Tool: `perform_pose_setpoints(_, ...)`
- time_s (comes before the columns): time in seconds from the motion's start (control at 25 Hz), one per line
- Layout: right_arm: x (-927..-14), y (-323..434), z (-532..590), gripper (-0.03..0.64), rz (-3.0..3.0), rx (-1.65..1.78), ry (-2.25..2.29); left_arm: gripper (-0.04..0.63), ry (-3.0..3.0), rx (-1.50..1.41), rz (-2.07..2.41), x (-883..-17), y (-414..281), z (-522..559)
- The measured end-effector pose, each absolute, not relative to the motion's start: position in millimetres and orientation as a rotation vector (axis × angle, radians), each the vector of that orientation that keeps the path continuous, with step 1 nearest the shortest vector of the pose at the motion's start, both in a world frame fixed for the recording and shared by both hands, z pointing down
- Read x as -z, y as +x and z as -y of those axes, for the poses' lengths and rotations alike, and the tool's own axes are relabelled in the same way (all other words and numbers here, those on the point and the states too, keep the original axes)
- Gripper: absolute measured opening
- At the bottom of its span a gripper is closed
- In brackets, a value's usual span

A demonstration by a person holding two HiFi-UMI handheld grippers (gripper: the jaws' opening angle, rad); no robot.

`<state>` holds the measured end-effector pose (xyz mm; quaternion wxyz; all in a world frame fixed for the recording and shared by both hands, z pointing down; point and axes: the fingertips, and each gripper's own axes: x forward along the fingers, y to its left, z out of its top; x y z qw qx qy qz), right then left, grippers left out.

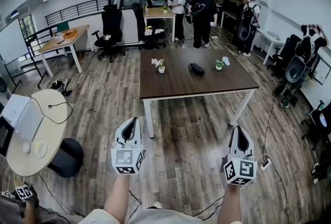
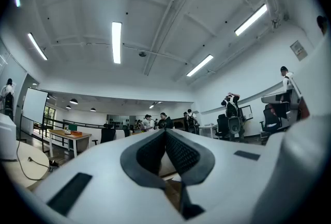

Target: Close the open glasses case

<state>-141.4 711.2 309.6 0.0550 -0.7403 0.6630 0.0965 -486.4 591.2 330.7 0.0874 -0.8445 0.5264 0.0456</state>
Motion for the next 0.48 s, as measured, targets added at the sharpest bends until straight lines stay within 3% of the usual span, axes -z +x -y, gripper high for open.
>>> perform_pose_setpoints(0.48,-313.6,-172.1,-690.3,0.005,-2.008,-0.283,-2.182,0.003,-2.529,-0.132,-1.556,-335.2,-504.3,-574.3)
